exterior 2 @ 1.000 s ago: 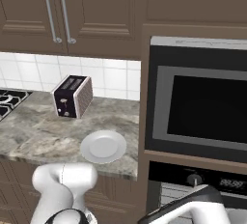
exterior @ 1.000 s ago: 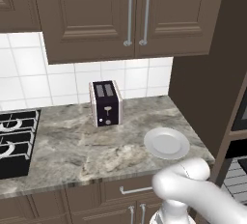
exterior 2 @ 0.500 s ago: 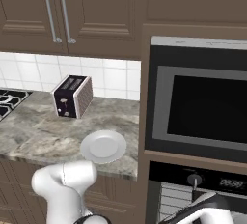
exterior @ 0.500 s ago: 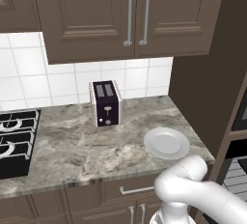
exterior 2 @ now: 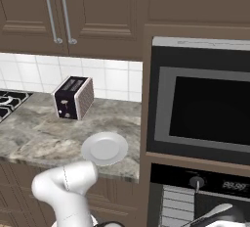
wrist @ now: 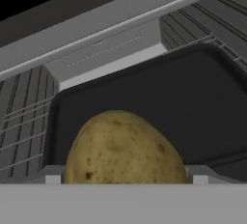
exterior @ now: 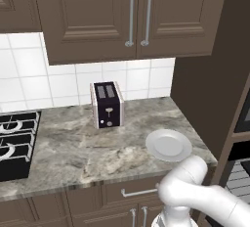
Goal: Place the potato on the rack of the oven.
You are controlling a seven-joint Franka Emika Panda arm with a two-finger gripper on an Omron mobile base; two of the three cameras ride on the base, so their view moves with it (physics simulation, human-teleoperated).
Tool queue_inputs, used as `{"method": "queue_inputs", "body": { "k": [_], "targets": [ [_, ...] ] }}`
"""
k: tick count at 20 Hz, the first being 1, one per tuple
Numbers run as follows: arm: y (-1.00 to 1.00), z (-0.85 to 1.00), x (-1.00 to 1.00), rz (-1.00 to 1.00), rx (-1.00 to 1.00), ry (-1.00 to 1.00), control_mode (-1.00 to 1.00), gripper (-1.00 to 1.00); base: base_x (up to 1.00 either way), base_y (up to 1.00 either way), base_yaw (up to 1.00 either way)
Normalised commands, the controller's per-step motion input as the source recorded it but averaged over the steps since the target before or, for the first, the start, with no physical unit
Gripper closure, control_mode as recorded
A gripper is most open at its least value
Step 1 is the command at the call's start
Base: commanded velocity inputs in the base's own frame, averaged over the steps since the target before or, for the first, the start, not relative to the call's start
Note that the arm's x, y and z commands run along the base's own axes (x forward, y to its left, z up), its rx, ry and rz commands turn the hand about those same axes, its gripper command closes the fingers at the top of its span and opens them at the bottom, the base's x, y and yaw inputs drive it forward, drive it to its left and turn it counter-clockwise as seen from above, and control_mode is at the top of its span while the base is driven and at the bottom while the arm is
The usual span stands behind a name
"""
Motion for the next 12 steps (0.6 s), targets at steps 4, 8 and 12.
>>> {"method": "queue_inputs", "body": {
  "k": [4, 8, 12],
  "targets": [
    [-0.01, -0.01, 0.11, 0.11, 0.0, 0.0, -1.0, 1.0, 0.0, 0.0, 0.0],
    [0.09, -0.15, 0.14, 0.1, 0.01, -0.06, -1.0, 1.0, 0.0, 0.0, 0.0],
    [0.05, -0.32, 0.26, 0.03, 0.0, -0.08, -1.0, 1.0, 0.0, 0.0, 0.0]
  ]
}}
